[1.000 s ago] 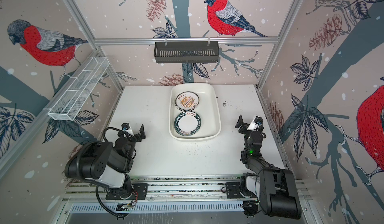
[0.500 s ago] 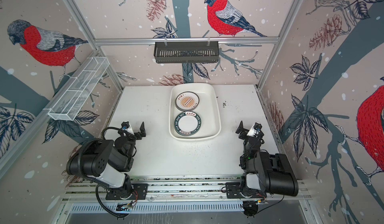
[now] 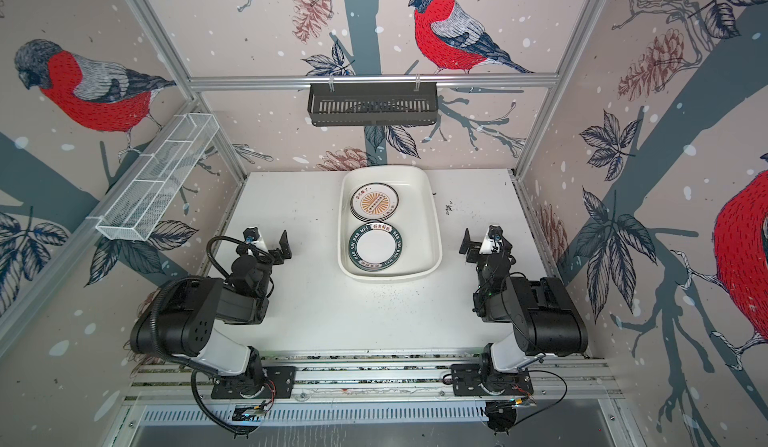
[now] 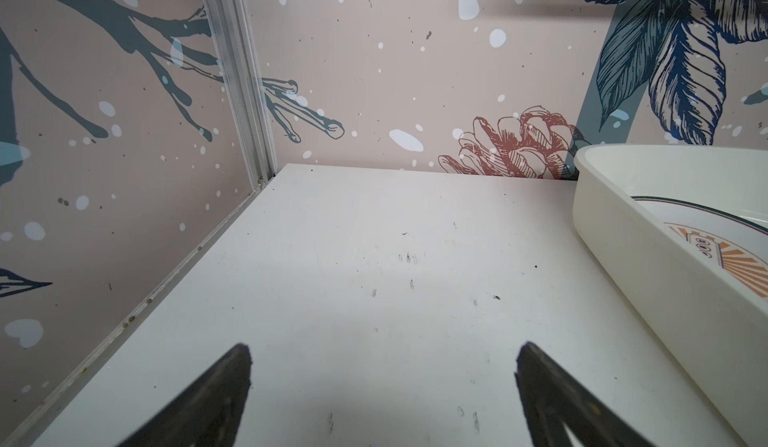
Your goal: Place the plates into the plastic bin on the countertop
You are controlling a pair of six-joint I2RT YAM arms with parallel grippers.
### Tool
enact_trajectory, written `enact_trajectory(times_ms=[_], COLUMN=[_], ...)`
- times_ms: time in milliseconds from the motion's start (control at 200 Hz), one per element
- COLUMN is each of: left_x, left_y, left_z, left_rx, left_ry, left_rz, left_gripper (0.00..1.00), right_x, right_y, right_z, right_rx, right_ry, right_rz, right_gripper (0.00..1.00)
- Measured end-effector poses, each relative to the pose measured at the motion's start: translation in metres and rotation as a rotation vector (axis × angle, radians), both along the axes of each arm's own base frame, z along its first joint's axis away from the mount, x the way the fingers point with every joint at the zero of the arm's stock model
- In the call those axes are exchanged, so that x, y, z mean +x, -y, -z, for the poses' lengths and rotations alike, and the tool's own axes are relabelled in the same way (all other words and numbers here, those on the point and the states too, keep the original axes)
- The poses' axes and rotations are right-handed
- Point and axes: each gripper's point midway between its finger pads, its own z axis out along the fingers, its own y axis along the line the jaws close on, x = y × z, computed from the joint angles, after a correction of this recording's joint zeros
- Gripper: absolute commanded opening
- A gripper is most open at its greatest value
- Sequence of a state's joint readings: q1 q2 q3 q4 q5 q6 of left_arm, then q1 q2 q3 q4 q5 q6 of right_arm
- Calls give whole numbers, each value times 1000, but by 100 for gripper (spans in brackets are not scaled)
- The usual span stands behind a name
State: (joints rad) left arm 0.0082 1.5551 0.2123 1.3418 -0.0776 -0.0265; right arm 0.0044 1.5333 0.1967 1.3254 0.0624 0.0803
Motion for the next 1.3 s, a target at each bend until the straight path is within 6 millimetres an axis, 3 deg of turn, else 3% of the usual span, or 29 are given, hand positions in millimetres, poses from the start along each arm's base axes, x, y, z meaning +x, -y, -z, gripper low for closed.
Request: enact_trajectory(times_ms=[1301], left_x=[0], left_y=[4], left_z=[6], left_rx=[2], left_ry=[-27], left_rz=[26], left_gripper=[99], right_x=[-1], right_y=[2], right_z=[2], right_rx=[-6], right_ry=[-9], right_rz=[12], right_gripper=[100])
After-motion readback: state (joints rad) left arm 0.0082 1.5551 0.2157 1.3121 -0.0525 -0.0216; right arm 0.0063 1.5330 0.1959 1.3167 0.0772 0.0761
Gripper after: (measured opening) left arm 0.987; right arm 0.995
